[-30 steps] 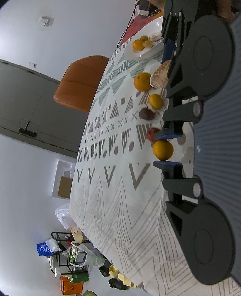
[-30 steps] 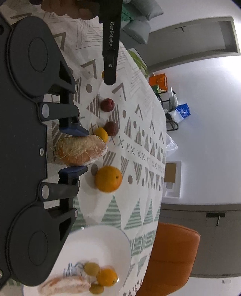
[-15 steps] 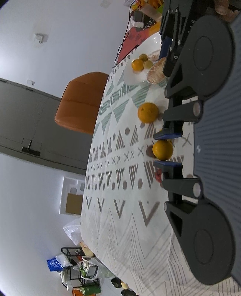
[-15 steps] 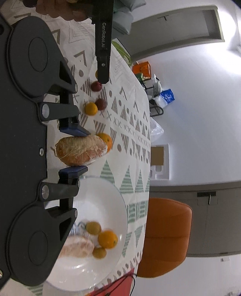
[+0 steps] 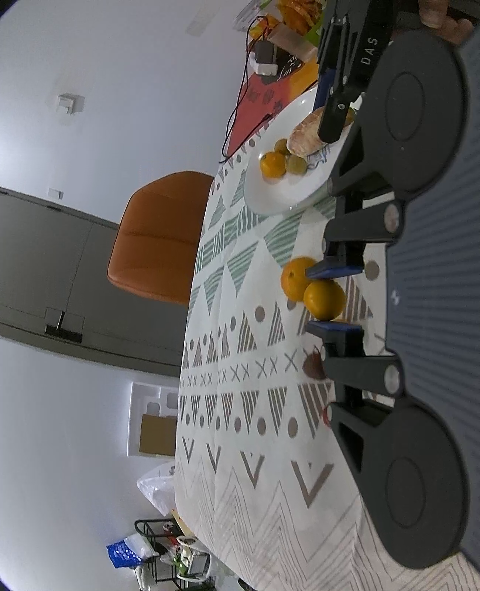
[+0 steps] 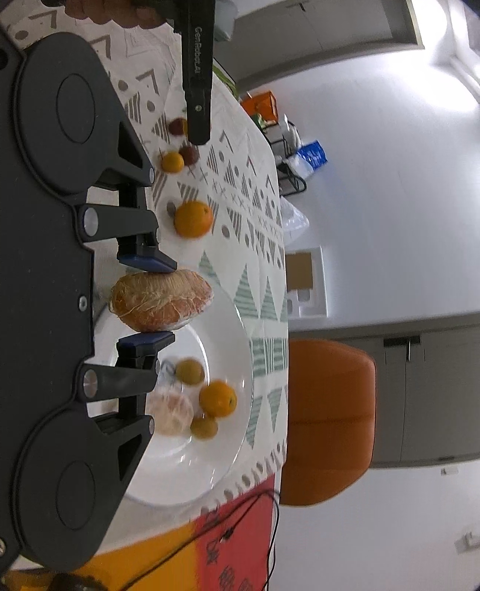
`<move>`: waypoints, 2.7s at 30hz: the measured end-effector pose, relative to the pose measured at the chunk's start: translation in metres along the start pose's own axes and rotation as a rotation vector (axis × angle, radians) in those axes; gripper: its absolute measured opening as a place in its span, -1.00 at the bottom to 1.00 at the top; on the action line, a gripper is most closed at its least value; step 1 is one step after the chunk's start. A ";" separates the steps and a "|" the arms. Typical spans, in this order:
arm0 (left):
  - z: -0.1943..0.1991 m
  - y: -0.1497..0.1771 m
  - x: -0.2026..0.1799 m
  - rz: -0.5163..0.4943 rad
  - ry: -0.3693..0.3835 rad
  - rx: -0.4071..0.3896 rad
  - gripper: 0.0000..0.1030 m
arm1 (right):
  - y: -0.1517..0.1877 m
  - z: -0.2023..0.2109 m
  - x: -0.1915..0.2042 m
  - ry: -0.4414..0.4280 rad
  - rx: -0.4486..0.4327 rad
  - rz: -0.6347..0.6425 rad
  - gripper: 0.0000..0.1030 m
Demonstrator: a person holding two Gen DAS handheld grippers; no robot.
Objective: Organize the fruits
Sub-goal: 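Carry the mandarin and pomelo segment in both tools over the plate, then open the right tool over the plate while the left tool releases the mandarin, then move both tools back to the remaining fruits on the table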
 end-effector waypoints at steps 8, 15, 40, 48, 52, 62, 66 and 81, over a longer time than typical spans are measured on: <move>-0.006 -0.001 -0.026 -0.030 0.030 -0.001 -0.56 | 0.003 0.018 -0.025 0.059 -0.019 -0.028 -0.38; -0.009 -0.003 -0.050 -0.067 0.057 -0.008 -0.56 | 0.007 0.030 -0.047 0.116 -0.033 -0.059 -0.38; -0.016 -0.011 -0.116 -0.177 0.110 -0.034 -0.56 | 0.016 0.052 -0.070 0.113 -0.105 -0.133 0.01; -0.008 -0.024 -0.130 -0.190 0.105 -0.075 -0.43 | 0.019 0.054 -0.068 0.089 -0.112 -0.148 0.06; -0.008 -0.024 -0.121 -0.181 0.091 -0.059 -0.17 | 0.020 0.051 -0.065 0.073 -0.109 -0.147 0.08; -0.003 -0.030 -0.072 -0.126 -0.005 -0.070 0.40 | 0.014 0.041 -0.048 0.035 -0.107 -0.134 0.20; 0.000 -0.035 -0.051 -0.096 -0.036 -0.076 0.42 | 0.010 0.035 -0.039 0.021 -0.106 -0.116 0.34; -0.003 -0.035 0.004 -0.017 -0.108 -0.073 0.46 | -0.002 0.014 -0.006 -0.032 -0.097 -0.076 0.95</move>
Point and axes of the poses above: each gripper's, at about its wrist camera, not at the fingertips, and z roughly against the way its jaws point, x to its left, y to its underside, the point moved 7 cm from there along -z, roughly the way its jaws point, and after that the axes turned 12 degrees about -y, right-handed, at the moved point
